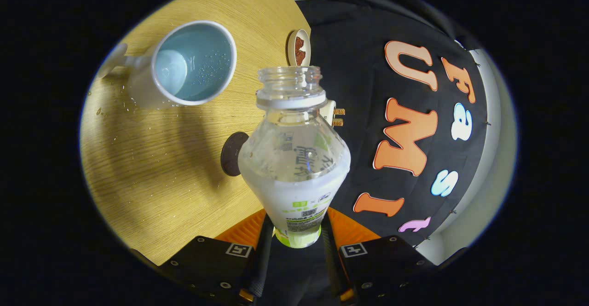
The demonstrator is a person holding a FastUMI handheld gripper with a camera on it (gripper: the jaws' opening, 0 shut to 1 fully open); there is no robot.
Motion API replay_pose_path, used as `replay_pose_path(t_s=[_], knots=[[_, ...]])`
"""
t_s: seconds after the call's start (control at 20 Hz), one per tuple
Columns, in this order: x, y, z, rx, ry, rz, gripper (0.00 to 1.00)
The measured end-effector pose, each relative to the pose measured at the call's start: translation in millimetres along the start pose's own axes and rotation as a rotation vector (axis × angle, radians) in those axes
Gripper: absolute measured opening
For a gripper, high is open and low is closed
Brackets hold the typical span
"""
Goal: Take the bottle from table, then pour the juice into the cup, finally place the bottle on the coaster
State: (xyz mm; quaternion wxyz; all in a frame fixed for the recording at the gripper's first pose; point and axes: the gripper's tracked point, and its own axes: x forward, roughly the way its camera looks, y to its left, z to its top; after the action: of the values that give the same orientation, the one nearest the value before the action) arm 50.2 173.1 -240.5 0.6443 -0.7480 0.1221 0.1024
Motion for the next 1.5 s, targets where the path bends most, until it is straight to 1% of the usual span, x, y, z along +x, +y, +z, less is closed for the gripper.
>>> replay_pose_path(t_s=[0.3,1.5], knots=[[3.4,1.8,6.8,-0.060,-0.012,0.003,0.55],[13.2,-10.2,12.8,-0.199,-0.039,0.005,0.55]])
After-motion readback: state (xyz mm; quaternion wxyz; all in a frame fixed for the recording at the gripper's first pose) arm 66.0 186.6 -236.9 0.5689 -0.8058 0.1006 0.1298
